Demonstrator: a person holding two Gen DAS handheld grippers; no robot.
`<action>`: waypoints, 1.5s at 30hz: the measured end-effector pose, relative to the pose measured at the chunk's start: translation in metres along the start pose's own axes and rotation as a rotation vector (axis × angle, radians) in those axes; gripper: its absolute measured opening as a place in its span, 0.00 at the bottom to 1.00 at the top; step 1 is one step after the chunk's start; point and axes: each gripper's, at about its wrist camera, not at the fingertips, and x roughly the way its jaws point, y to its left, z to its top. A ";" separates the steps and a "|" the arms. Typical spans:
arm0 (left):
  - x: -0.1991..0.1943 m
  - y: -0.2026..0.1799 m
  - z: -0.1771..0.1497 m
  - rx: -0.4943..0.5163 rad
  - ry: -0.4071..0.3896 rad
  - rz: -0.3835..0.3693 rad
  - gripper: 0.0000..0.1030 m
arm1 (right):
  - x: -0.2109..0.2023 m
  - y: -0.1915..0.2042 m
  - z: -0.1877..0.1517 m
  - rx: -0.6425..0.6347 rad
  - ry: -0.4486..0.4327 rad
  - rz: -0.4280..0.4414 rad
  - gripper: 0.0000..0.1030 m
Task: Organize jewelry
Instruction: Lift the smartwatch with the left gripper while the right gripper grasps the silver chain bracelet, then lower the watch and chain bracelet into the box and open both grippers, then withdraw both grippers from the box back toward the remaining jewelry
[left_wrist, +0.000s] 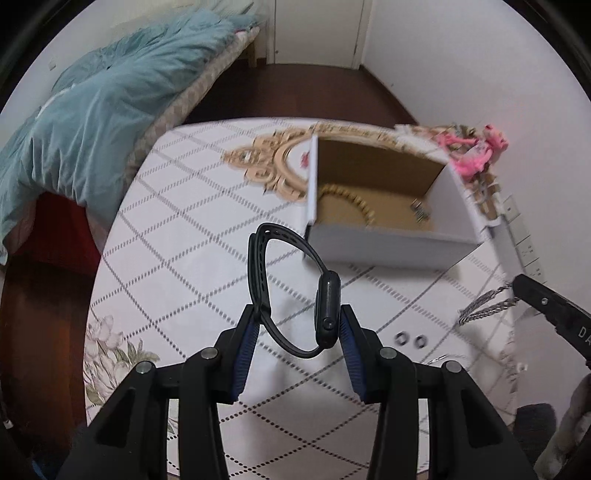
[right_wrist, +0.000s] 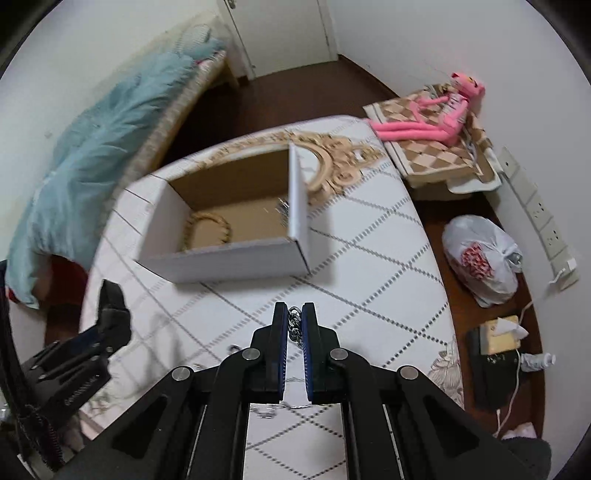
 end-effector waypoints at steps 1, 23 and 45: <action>-0.004 -0.002 0.005 -0.001 -0.005 -0.016 0.39 | -0.006 0.002 0.005 -0.002 -0.008 0.014 0.07; 0.065 -0.025 0.123 0.005 0.160 -0.209 0.46 | 0.044 0.019 0.123 0.022 0.139 0.199 0.07; 0.048 0.007 0.107 0.035 -0.011 0.115 1.00 | 0.064 0.026 0.104 -0.113 0.156 -0.162 0.92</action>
